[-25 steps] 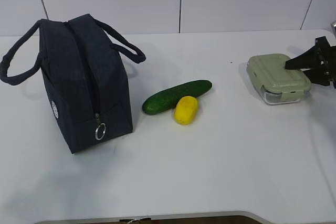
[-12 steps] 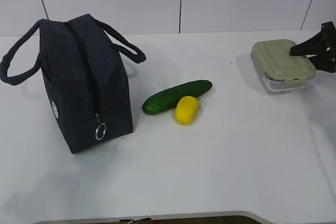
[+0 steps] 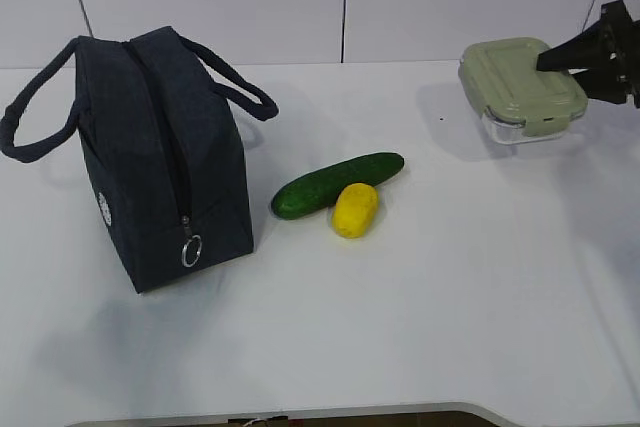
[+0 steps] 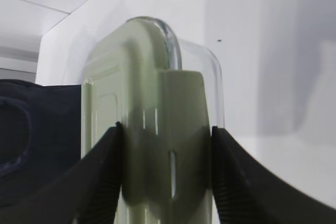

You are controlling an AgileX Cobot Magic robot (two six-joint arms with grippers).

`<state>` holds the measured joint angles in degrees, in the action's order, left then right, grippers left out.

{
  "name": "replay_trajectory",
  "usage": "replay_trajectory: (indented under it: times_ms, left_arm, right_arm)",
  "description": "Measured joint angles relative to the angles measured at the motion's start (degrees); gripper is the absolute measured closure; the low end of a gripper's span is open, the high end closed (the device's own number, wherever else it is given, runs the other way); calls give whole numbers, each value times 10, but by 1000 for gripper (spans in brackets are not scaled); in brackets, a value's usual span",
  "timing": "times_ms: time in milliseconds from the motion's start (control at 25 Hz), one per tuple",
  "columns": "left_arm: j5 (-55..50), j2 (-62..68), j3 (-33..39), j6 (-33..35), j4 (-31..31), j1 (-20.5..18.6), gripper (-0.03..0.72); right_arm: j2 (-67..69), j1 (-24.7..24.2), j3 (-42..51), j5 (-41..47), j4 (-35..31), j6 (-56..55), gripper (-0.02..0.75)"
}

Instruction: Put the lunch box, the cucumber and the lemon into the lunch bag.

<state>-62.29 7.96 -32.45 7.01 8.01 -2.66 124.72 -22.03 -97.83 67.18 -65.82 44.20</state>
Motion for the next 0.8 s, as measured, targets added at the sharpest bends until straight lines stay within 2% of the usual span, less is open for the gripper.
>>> replay_trajectory:
  times_ms: [320, 800]
  left_arm:
    - [19, 80, -44, 0, 14, 0, 446]
    - [110, 196, -51, 0, 110, 0, 446]
  right_arm:
    - [-13, 44, 0, 1, -43, -8, 365]
    - [-24, 103, 1, 1, -85, -10, 365]
